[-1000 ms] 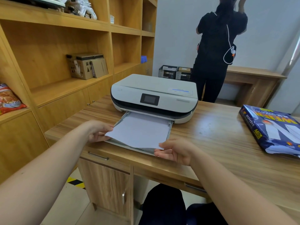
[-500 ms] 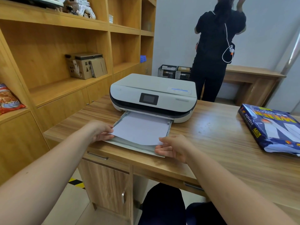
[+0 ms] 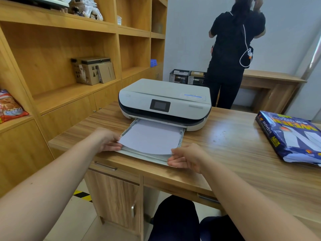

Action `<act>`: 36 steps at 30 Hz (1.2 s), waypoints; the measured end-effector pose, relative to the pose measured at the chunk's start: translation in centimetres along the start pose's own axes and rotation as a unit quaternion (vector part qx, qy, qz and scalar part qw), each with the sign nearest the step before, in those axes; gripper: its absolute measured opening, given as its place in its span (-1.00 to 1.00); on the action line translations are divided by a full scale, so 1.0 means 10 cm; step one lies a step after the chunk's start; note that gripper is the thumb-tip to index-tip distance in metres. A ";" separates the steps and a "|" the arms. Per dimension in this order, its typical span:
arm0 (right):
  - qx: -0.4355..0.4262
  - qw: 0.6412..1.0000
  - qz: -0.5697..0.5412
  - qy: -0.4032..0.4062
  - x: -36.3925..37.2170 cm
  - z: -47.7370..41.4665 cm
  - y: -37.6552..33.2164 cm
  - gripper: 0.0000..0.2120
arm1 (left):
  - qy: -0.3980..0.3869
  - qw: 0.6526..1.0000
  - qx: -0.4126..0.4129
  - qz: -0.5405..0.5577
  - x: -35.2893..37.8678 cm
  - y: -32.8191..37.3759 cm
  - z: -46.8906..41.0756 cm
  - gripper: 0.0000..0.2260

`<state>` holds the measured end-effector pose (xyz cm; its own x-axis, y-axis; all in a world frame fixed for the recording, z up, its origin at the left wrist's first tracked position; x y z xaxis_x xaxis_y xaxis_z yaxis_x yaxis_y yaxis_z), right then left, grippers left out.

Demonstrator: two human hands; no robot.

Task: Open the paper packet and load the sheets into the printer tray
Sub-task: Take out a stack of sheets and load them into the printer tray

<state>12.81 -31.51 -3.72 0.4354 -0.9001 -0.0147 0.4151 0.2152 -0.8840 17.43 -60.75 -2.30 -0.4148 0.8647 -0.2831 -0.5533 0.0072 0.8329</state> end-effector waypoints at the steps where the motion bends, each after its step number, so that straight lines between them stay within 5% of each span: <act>1: -0.003 1.000 -0.002 0.006 -0.02 0.00 -0.01 -0.81 | 0.001 1.000 -0.002 -0.002 -0.01 0.00 0.00 -0.78; 12: -0.081 0.992 -0.002 0.094 -0.33 0.06 -0.13 -0.89 | 0.022 0.999 0.040 0.028 -0.23 0.10 0.03 -0.91; 23: -0.152 0.973 0.056 0.163 -0.36 -0.10 -0.14 -0.80 | 0.032 0.989 0.138 0.053 -0.05 0.15 -0.12 -0.80; 30: -0.184 0.963 0.063 0.185 -0.40 -0.22 -0.21 -0.74 | 0.066 0.991 0.105 0.057 -0.05 0.26 -0.37 -0.69; 36: -0.202 0.952 0.079 0.217 -0.47 -0.30 -0.30 -0.78 | 0.018 0.992 0.102 0.075 0.02 0.32 -0.49 -0.58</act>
<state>7.14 -29.02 -2.41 0.0600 -0.9594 -0.2757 -0.0069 0.2758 -0.9612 12.03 -63.02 -2.01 -0.5086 0.8457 -0.1615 -0.3268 -0.0160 0.9450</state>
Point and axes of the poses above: each hand's wrist, its own z-axis away from the middle knuckle, its own x-axis out of the palm, y = z × x, the point moved 7 cm from there along -z, towards the middle knuckle
